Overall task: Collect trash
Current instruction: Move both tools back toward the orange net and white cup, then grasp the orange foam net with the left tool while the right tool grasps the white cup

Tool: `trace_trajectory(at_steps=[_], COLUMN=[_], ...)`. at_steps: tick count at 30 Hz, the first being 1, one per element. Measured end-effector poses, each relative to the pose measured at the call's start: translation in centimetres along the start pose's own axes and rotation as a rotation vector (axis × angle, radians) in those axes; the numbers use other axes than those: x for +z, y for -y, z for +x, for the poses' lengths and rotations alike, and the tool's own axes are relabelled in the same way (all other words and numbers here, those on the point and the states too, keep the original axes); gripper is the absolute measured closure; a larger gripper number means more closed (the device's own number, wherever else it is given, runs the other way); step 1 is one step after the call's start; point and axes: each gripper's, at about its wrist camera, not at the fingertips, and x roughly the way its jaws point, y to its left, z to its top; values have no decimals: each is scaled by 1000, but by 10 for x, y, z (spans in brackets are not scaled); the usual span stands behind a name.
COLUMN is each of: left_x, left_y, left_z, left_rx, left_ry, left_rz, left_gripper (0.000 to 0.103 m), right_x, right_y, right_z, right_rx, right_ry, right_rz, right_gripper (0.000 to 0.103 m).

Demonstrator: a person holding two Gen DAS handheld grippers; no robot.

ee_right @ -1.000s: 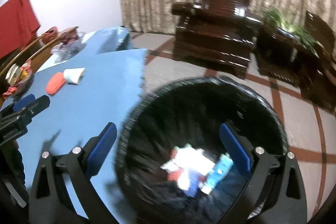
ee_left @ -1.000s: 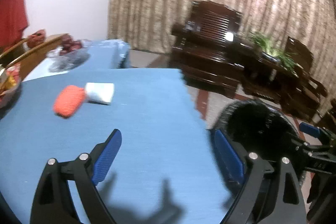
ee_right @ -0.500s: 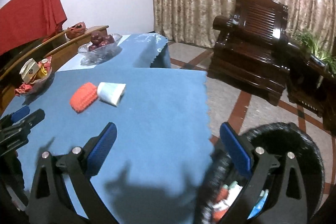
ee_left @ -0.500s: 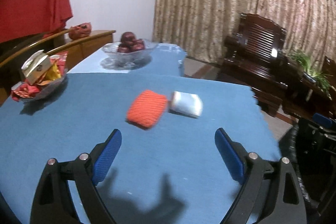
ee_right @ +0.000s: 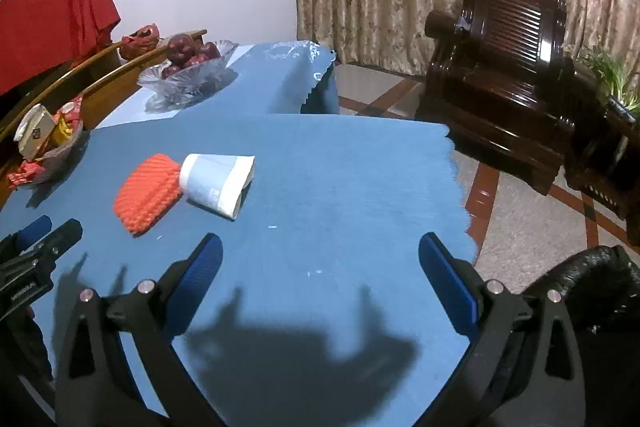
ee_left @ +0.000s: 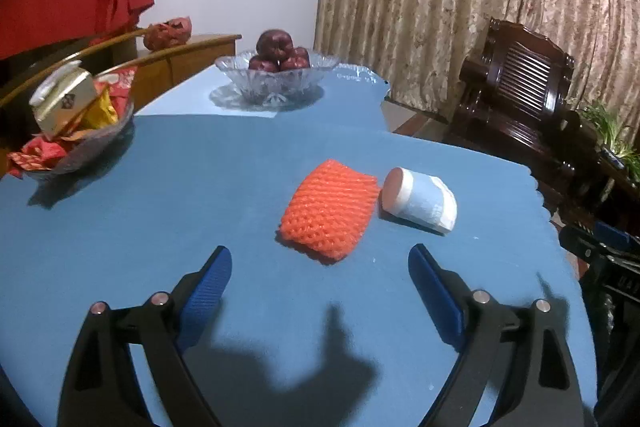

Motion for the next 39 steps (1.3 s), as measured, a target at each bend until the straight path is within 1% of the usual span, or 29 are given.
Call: trace_trajectory(at_steps=[5, 12, 15, 17, 18, 20, 22, 25, 28, 30, 33, 36, 39], left_x=[3, 10, 10, 10, 10, 9, 9, 8, 9, 11, 12, 11, 11], left_y=[-3, 1, 1, 1, 1, 0, -2, -9, -20, -30, -45, -55, -61], left_z=[35, 77, 92, 102, 105, 110, 110, 106, 98, 92, 90, 87, 88], left_rx=[-2, -9, -19, -30, -37, -58, -92, -91, -65, -31, -5, 24, 31], left_ry=[-39, -97, -131, -162, -171, -176, -177, -162, -127, -104, -93, -84, -81], left_rz=[2, 24, 14, 16, 15, 5, -16, -40, -46, -45, -57, -60, -62], left_gripper=[16, 16, 17, 26, 34, 40, 64, 73, 77, 78, 78, 79, 79], right_x=[5, 10, 12, 14, 15, 17, 20, 23, 27, 28, 31, 34, 37], right_y=[-4, -5, -9, -13, -14, -19, -24, -36, -48, -58, -74, -88, -99], right_z=[27, 49, 56, 61, 62, 66, 69, 74, 79, 82, 91, 103, 115], right_rx=[-13, -13, -11, -6, -5, 0, 4, 19, 38, 51, 65, 57, 39], right_ry=[-18, -28, -29, -29, -29, -27, -27, -29, -30, -33, -42, -51, -63], right_rz=[4, -1, -13, -19, -20, -22, -25, -32, -40, -40, -37, -36, -28], right_gripper=[7, 7, 7, 7, 7, 7, 7, 7, 7, 7, 7, 7, 7])
